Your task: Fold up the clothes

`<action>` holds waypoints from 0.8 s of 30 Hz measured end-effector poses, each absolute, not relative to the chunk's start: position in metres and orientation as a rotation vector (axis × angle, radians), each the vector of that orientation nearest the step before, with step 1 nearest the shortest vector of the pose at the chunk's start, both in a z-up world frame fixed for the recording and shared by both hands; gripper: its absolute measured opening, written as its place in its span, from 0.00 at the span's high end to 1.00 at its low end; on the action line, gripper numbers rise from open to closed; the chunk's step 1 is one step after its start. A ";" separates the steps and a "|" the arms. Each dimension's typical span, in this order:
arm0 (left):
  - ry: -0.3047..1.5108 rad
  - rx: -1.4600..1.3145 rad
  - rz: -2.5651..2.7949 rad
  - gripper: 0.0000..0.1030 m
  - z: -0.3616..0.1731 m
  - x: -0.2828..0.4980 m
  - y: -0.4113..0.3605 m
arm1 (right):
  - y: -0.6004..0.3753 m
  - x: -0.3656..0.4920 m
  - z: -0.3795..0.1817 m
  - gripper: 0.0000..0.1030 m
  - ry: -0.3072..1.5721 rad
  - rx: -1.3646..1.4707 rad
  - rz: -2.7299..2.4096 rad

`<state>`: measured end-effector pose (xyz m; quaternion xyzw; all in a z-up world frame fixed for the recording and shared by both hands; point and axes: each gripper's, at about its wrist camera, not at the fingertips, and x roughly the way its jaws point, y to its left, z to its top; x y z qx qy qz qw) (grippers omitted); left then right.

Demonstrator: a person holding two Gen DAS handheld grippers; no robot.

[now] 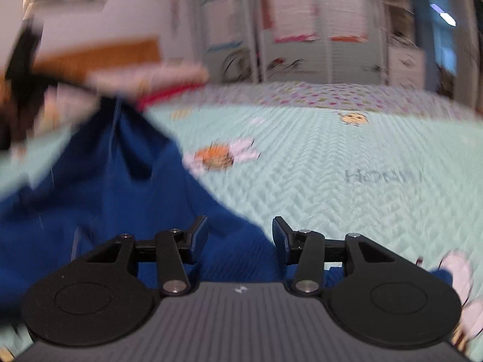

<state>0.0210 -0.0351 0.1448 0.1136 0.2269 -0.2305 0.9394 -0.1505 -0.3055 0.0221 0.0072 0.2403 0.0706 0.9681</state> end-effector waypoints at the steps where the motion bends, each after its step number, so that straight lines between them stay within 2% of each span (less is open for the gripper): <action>1: 0.456 0.223 -0.465 0.96 0.147 0.017 -0.033 | -0.301 -0.149 0.024 0.54 0.481 -0.003 0.151; 3: 0.442 0.202 -0.456 0.96 0.152 0.010 -0.029 | -0.294 -0.143 0.026 0.52 0.487 -0.013 0.176; 4: 0.432 0.202 -0.450 0.96 0.154 0.007 -0.029 | -0.291 -0.137 0.025 0.45 0.510 -0.037 0.173; 5: 0.421 0.217 -0.447 0.96 0.156 0.006 -0.029 | -0.288 -0.131 0.023 0.44 0.533 -0.060 0.170; 11: 0.398 0.314 -0.425 0.98 0.171 0.025 -0.051 | -0.290 -0.110 0.017 0.43 0.644 -0.045 0.152; 12: 0.388 0.333 -0.421 1.00 0.173 0.029 -0.057 | -0.291 -0.109 0.016 0.46 0.660 -0.041 0.149; 14: 0.334 0.371 -0.400 1.00 0.184 0.032 -0.066 | -0.292 -0.109 0.015 0.94 0.664 -0.042 0.133; 19: 0.326 0.395 -0.384 1.00 0.199 0.059 -0.077 | -0.300 -0.110 0.038 0.95 0.571 -0.065 0.067; 22: 0.439 0.425 -0.423 1.00 0.178 0.074 -0.074 | -0.307 -0.095 0.044 0.95 0.576 -0.074 0.045; 24: 0.490 0.472 -0.449 0.95 0.155 0.078 -0.070 | -0.312 -0.089 0.043 0.95 0.586 -0.049 0.038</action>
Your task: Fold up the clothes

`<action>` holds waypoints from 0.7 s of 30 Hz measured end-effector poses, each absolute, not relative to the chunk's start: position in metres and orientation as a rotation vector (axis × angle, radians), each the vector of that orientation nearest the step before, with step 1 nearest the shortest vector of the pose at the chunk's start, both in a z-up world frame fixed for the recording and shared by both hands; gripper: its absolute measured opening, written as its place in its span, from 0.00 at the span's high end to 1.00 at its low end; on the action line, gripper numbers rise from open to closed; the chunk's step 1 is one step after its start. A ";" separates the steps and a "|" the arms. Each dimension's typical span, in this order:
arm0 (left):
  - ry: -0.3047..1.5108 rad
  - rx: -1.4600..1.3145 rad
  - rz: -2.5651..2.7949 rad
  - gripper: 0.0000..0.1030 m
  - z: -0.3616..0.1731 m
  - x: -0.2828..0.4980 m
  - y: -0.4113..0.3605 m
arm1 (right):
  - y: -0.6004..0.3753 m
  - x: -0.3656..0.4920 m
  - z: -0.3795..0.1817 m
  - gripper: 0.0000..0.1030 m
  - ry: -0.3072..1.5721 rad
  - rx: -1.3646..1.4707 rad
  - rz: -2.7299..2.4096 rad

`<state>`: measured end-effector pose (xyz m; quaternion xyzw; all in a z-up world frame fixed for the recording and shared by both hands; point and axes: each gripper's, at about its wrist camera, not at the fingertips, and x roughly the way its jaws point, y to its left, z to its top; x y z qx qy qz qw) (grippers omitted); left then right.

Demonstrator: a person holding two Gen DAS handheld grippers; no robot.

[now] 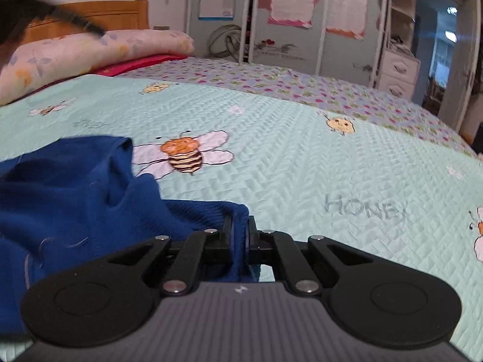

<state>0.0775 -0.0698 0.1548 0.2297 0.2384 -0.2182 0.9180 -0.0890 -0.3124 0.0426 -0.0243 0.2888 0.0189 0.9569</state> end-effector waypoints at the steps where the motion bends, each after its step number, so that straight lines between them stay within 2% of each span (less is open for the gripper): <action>1: 0.517 0.492 -0.461 0.95 0.141 0.080 -0.067 | -0.314 -0.087 0.041 0.95 0.590 -0.039 0.035; 2: 0.552 0.510 -0.471 0.88 0.126 0.083 -0.065 | -0.315 -0.090 0.037 0.95 0.595 -0.028 0.033; 3: 0.588 0.526 -0.475 0.70 0.111 0.087 -0.062 | -0.315 -0.094 0.032 0.95 0.602 -0.016 0.032; 5: 0.625 0.535 -0.459 0.58 0.088 0.096 -0.056 | -0.314 -0.102 0.023 0.94 0.617 0.009 0.029; 12: 0.779 0.455 -0.507 0.48 0.039 0.131 -0.041 | -0.312 -0.111 0.005 0.94 0.620 0.054 0.029; 17: 0.850 0.327 -0.580 0.48 0.035 0.137 -0.028 | -0.312 -0.108 -0.001 0.93 0.626 0.058 0.035; 19: 0.868 0.312 -0.592 0.61 0.034 0.133 -0.028 | -0.313 -0.108 -0.003 0.93 0.618 0.069 0.038; 20: 0.877 0.307 -0.597 0.85 0.034 0.130 -0.028 | -0.314 -0.109 -0.004 0.93 0.613 0.077 0.039; 21: 0.873 0.319 -0.595 0.89 0.035 0.125 -0.031 | -0.315 -0.110 -0.003 0.93 0.607 0.082 0.038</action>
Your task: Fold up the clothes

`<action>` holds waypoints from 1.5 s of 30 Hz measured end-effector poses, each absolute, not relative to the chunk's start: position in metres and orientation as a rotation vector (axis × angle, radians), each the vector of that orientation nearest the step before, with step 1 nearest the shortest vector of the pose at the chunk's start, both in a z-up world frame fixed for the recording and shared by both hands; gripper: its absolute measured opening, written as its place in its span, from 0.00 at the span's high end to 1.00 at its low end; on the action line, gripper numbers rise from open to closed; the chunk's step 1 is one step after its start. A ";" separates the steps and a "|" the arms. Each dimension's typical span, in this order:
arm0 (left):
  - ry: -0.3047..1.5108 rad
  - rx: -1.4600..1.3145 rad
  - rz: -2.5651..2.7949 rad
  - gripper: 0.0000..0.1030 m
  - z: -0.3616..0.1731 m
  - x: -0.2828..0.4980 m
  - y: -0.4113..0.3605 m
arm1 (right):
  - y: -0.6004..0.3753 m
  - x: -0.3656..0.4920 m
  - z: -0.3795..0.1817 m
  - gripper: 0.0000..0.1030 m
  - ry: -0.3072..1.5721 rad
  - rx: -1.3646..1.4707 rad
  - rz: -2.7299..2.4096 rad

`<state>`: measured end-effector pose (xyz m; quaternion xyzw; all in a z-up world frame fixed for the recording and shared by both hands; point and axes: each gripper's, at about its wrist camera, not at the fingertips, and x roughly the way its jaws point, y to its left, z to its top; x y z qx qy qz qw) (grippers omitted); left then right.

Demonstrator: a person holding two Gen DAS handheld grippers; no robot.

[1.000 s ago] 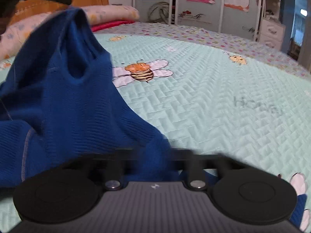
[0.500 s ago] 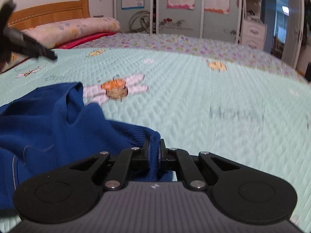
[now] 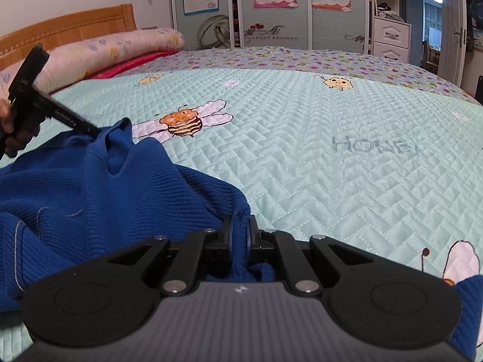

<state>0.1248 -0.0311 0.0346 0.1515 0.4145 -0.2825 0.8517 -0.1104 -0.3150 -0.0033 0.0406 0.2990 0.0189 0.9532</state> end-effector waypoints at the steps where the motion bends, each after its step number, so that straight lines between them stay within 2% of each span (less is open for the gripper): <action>1: 0.846 0.362 -0.574 0.89 0.037 0.116 -0.037 | -0.315 -0.111 -0.003 0.93 0.603 0.084 0.037; 6: 0.659 0.475 -0.461 0.91 0.065 0.087 -0.055 | -0.304 -0.116 0.017 0.95 0.520 -0.013 -0.044; 12: 0.495 0.421 -0.174 0.91 0.105 0.116 -0.059 | -0.305 -0.066 0.059 0.96 0.365 -0.119 -0.181; 13: 0.488 0.421 -0.121 0.90 0.103 0.122 -0.058 | -0.307 -0.053 0.063 0.92 0.343 -0.112 -0.192; 14: 0.509 0.436 -0.091 0.85 0.099 0.127 -0.057 | -0.309 -0.041 0.065 0.79 0.328 -0.090 -0.191; 15: 0.551 0.450 -0.072 0.82 0.094 0.131 -0.054 | -0.312 -0.030 0.065 0.73 0.345 -0.061 -0.192; 18: 0.605 0.426 -0.050 0.74 0.087 0.118 -0.030 | -0.319 -0.022 0.065 0.70 0.407 0.070 -0.177; 21: 0.637 0.360 -0.046 0.61 0.092 0.080 0.005 | -0.316 -0.058 0.063 0.67 0.428 0.171 -0.113; 26: 0.652 0.317 -0.168 0.61 0.103 -0.036 0.039 | -0.296 -0.136 0.033 0.67 0.628 0.417 0.129; 28: 0.630 0.379 -0.284 0.60 0.105 -0.099 0.036 | -0.283 -0.171 0.021 0.67 0.683 0.484 0.184; 32: 0.570 0.538 -0.514 0.44 0.099 -0.215 0.011 | -0.262 -0.232 0.006 0.66 0.725 0.519 0.162; 35: 0.515 0.596 -0.588 0.43 0.083 -0.277 -0.009 | -0.250 -0.264 -0.001 0.66 0.723 0.555 0.134; 38: 0.466 0.702 -0.562 0.37 0.053 -0.306 -0.031 | -0.241 -0.281 -0.001 0.63 0.721 0.581 0.101; 42: 0.478 0.783 -0.506 0.36 0.016 -0.311 -0.051 | -0.226 -0.296 0.000 0.59 0.726 0.571 0.071; 45: 0.493 0.750 -0.488 0.36 0.016 -0.301 -0.053 | -0.218 -0.308 0.000 0.59 0.726 0.555 0.048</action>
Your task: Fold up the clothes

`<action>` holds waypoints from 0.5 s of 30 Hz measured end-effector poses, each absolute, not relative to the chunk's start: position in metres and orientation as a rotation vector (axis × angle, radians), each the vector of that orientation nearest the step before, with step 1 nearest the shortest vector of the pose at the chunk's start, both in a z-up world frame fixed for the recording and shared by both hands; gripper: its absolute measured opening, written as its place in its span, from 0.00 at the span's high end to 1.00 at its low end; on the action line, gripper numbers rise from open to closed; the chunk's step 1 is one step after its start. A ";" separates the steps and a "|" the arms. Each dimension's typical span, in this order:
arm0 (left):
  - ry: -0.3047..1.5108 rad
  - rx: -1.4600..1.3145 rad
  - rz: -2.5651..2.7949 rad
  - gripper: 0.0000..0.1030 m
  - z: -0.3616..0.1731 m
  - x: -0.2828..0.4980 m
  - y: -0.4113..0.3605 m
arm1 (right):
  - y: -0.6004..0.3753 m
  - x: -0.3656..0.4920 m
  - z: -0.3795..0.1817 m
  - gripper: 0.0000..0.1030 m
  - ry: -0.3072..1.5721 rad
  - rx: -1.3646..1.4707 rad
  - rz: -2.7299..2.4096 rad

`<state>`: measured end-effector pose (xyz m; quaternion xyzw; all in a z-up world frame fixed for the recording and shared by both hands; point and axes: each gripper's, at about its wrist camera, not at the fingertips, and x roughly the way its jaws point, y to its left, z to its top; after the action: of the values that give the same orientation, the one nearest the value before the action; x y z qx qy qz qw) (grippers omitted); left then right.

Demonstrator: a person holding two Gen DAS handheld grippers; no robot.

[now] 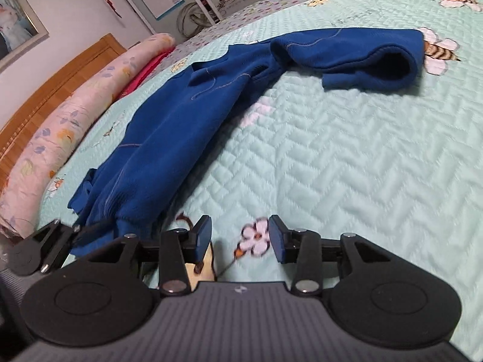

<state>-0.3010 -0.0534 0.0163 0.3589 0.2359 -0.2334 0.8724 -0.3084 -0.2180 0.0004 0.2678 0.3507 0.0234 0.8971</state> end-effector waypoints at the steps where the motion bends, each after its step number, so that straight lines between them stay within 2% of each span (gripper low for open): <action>1: 0.498 0.737 -0.483 0.36 0.017 -0.298 -0.054 | -0.216 -0.312 0.000 0.59 0.725 0.550 0.041; 2: 0.503 0.724 -0.478 0.42 0.018 -0.294 -0.055 | -0.214 -0.315 0.000 0.58 0.725 0.545 0.034; 3: 0.517 0.704 -0.465 0.64 0.020 -0.289 -0.052 | -0.210 -0.318 0.001 0.58 0.725 0.534 0.029; 4: 0.535 0.681 -0.450 0.80 0.022 -0.283 -0.048 | -0.207 -0.320 0.002 0.55 0.726 0.520 0.030; 5: 0.566 0.627 -0.448 0.88 0.029 -0.274 -0.042 | -0.204 -0.323 0.003 0.54 0.725 0.507 0.032; 11: 0.685 0.075 -0.435 0.90 0.099 -0.214 0.028 | -0.196 -0.331 0.005 0.54 0.710 0.494 0.024; 15: 0.715 -0.160 -0.375 0.90 0.127 -0.169 0.069 | -0.187 -0.328 0.008 0.54 0.709 0.456 0.019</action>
<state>-0.1689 0.0688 0.1267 -0.0779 0.3474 -0.1821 0.9166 -0.3276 -0.1874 0.0083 0.2213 0.3442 0.0090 0.9124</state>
